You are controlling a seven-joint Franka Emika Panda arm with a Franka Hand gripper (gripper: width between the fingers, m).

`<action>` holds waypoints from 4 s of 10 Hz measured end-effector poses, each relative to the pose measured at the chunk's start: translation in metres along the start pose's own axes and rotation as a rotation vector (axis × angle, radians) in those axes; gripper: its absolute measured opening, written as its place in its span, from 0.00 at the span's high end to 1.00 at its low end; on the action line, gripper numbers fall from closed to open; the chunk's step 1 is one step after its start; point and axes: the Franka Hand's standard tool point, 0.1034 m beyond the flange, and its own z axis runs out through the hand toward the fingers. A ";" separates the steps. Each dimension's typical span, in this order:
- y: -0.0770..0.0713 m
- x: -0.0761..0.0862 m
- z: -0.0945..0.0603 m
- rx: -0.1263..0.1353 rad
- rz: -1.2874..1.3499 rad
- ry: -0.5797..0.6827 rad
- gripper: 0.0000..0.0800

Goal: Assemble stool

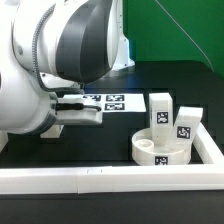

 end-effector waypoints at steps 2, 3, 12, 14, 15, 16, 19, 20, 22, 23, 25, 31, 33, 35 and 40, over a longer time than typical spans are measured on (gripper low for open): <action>0.004 0.007 0.007 -0.007 0.001 0.023 0.19; 0.006 0.008 0.006 -0.006 0.004 0.027 0.19; -0.010 -0.014 -0.018 0.017 0.035 0.023 0.58; -0.029 -0.037 -0.050 0.052 0.068 0.052 0.58; -0.029 -0.038 -0.053 0.045 0.059 0.063 0.58; -0.028 -0.035 -0.054 0.042 0.060 0.080 0.58; -0.028 -0.031 -0.059 0.043 0.063 0.118 0.58; -0.035 -0.025 -0.072 0.046 0.057 0.204 0.58; -0.049 -0.027 -0.084 0.043 0.040 0.341 0.58; -0.049 -0.027 -0.084 0.042 0.040 0.395 0.58; -0.048 -0.021 -0.093 0.033 0.046 0.564 0.58; -0.091 -0.024 -0.127 -0.014 0.020 1.007 0.58; -0.096 -0.022 -0.129 -0.019 0.026 1.115 0.58; -0.133 -0.028 -0.138 0.071 0.058 1.153 0.58; -0.161 -0.024 -0.133 0.137 0.093 1.216 0.58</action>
Offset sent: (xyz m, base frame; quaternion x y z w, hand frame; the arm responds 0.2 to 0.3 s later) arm -0.0033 -0.0014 -0.0159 -0.0030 0.0224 -0.0163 0.9996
